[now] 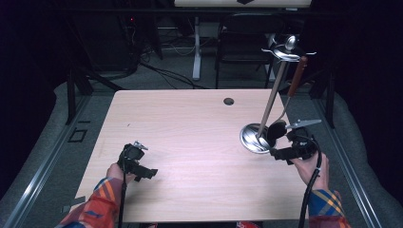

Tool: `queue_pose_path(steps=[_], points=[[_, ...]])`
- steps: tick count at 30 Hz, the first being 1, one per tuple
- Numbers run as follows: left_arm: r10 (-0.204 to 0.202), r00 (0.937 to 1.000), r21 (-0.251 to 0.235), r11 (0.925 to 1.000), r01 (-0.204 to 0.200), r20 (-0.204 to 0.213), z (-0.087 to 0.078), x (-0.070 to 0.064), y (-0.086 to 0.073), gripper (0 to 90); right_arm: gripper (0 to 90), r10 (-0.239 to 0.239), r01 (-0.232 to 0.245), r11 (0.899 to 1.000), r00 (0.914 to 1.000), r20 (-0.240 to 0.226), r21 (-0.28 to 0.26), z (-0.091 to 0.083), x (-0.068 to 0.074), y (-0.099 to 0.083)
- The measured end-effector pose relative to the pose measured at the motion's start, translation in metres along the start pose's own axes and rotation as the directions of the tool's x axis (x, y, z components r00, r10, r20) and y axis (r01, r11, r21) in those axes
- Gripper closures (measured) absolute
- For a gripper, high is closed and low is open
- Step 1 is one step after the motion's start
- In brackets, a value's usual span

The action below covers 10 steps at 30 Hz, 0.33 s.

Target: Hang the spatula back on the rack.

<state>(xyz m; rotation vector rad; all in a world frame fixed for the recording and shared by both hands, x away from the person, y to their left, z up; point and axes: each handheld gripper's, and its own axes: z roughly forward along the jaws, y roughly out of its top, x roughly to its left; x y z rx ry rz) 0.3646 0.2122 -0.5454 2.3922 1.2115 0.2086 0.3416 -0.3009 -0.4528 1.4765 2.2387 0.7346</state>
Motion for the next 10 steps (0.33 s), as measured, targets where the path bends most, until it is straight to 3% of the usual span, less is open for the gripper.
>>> queue_pose_path(steps=[3, 6, 10], points=[[0.006, 1.0000, -0.002, 1.0000, -0.006, 0.002, 0.000, -0.001, 0.001, 2.7, 2.6, 0.003, 0.001, 0.996, 0.9990, -0.044, 0.085, 0.018, 0.001, -0.021], [0.005, 1.0000, -0.002, 1.0000, -0.005, 0.001, 0.000, -0.001, 0.002, 2.6, 2.5, 0.000, 0.007, 0.991, 0.9987, -0.051, 0.133, 0.026, 0.001, -0.033], [0.008, 1.0000, -0.001, 1.0000, -0.008, 0.001, 0.001, -0.002, 0.003, 2.7, 3.4, 0.023, -0.015, 0.989, 0.9986, -0.048, 0.149, 0.027, -0.004, -0.042]])
